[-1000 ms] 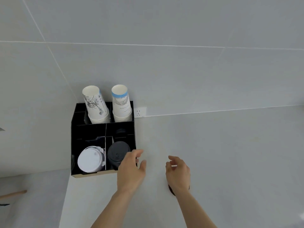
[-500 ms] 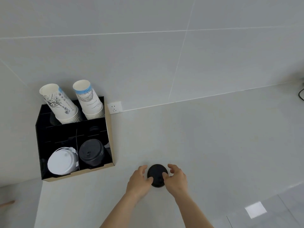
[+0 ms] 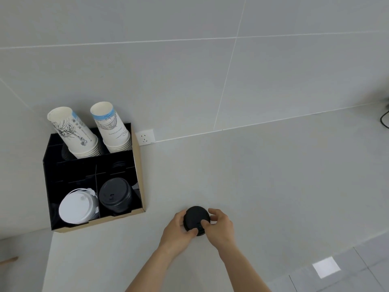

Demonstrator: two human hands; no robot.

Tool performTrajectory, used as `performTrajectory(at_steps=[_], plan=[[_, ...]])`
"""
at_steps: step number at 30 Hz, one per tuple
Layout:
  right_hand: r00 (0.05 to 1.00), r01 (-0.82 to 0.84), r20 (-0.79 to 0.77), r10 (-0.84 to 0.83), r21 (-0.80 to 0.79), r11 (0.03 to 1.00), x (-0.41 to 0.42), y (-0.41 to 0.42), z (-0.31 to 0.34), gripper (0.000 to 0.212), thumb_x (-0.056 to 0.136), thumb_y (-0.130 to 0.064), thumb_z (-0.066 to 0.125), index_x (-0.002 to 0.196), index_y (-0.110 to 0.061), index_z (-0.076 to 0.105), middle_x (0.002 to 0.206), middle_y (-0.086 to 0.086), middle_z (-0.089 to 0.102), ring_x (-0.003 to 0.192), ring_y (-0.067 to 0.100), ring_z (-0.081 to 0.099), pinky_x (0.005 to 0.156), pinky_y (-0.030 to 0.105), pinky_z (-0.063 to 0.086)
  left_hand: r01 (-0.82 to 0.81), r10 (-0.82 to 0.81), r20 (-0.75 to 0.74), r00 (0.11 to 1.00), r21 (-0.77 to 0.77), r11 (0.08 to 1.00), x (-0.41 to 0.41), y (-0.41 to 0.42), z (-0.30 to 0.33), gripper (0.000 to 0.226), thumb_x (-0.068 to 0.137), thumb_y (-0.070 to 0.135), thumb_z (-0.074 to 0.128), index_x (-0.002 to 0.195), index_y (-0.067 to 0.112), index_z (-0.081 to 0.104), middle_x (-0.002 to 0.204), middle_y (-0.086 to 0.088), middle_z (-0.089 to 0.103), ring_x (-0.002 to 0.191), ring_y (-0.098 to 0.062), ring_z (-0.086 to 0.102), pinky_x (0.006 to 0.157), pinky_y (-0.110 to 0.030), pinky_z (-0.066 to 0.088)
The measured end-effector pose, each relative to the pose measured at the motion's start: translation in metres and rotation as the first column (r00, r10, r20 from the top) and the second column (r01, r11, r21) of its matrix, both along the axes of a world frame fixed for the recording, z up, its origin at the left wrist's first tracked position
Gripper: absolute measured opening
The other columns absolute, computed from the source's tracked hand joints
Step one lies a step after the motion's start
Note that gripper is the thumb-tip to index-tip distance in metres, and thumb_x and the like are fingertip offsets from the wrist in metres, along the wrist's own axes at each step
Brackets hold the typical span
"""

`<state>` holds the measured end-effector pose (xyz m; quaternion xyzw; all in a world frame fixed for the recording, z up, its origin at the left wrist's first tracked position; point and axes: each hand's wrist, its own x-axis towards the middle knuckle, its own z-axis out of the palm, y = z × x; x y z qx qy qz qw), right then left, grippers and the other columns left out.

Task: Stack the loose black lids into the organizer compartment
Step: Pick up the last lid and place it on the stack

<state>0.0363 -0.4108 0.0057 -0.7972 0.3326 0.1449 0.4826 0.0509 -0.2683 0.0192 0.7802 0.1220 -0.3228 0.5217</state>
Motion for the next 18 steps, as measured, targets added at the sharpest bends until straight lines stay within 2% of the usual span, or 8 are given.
performTrajectory(at_steps=[3,6,12,16,18], plan=[[0.998,0.019,0.054,-0.019,0.003,1.0,0.012,0.01,0.013,0.035,0.085,-0.02,0.067,0.121,-0.022,0.063,0.106,-0.006,0.067,0.096,0.017,0.066,0.086,0.034,0.054,-0.043,0.042,0.069,0.997,0.015,0.999,0.009,0.012,0.012,0.064,0.082,0.022,0.073,0.14,0.027,0.045,0.127,0.009,0.058,0.114,-0.012,0.059,0.094,-0.025,0.046],[0.993,0.015,0.114,-0.015,0.003,1.0,0.029,0.025,0.028,0.027,0.085,-0.019,0.066,0.112,-0.023,0.068,0.104,-0.007,0.07,0.09,0.014,0.067,0.085,0.035,0.055,-0.1,0.093,0.154,0.984,0.038,0.994,0.022,0.029,0.025,0.064,0.08,0.026,0.075,0.139,0.028,0.048,0.131,0.01,0.059,0.114,-0.011,0.06,0.096,-0.028,0.048],[0.968,0.001,0.251,0.009,-0.038,0.999,0.066,0.071,0.057,0.02,0.084,-0.017,0.066,0.103,-0.024,0.071,0.094,-0.01,0.072,0.082,0.009,0.068,0.082,0.036,0.057,-0.208,0.184,0.323,0.928,0.041,0.977,0.054,0.077,0.049,0.048,0.079,0.027,0.077,0.124,0.031,0.062,0.119,0.016,0.066,0.1,-0.003,0.065,0.081,-0.019,0.049],[0.944,-0.032,0.326,0.049,-0.058,0.998,0.089,0.107,0.07,0.017,0.084,-0.017,0.068,0.099,-0.025,0.071,0.092,-0.008,0.073,0.073,0.002,0.066,0.076,0.035,0.058,-0.285,0.234,0.411,0.881,0.066,0.956,0.071,0.112,0.061,0.039,0.08,0.027,0.076,0.118,0.032,0.066,0.112,0.015,0.067,0.094,0.0,0.066,0.089,-0.032,0.055],[0.937,-0.05,0.344,0.068,-0.058,0.997,0.099,0.124,0.074,0.016,0.084,-0.017,0.068,0.097,-0.026,0.071,0.09,-0.009,0.073,0.07,0.003,0.066,0.076,0.037,0.058,-0.321,0.26,0.44,0.859,0.069,0.945,0.078,0.129,0.065,0.034,0.083,0.024,0.073,0.116,0.031,0.068,0.109,0.013,0.068,0.092,0.0,0.066,0.088,-0.029,0.054]])
